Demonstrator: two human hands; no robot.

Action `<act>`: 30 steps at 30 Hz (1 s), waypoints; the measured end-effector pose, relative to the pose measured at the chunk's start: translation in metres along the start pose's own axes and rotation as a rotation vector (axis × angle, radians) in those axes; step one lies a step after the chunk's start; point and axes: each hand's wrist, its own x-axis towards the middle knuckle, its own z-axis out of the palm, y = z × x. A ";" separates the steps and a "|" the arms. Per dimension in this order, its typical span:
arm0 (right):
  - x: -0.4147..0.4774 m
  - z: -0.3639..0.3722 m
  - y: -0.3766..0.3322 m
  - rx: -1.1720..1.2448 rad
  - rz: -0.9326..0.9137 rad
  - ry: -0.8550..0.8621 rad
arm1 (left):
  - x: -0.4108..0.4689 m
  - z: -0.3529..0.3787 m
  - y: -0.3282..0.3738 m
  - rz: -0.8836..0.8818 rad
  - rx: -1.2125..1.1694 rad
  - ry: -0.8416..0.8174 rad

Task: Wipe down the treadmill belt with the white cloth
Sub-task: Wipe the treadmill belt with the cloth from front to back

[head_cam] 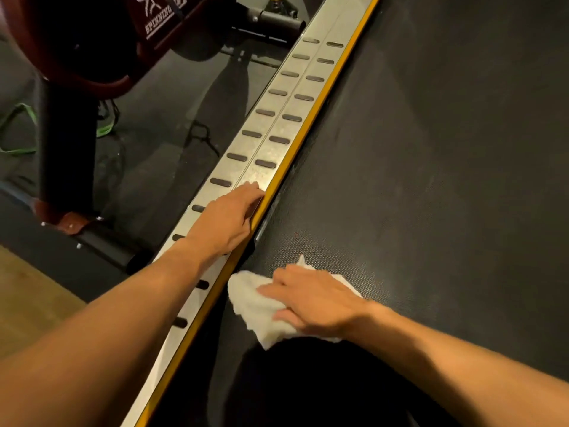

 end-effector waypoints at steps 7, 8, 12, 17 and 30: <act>0.021 -0.040 0.069 -0.072 0.545 0.371 | 0.002 -0.002 -0.007 0.044 -0.044 -0.011; 0.021 -0.037 0.071 -0.101 0.575 0.385 | 0.002 -0.003 -0.006 0.043 -0.062 -0.006; -0.007 -0.001 0.032 -0.076 0.196 0.199 | 0.002 -0.001 -0.001 -0.037 -0.080 0.020; -0.018 -0.004 0.049 0.148 0.292 0.389 | 0.000 0.006 0.002 -0.008 -0.008 0.032; -0.084 -0.012 0.063 0.112 0.426 0.479 | 0.011 0.035 0.021 0.054 0.095 0.044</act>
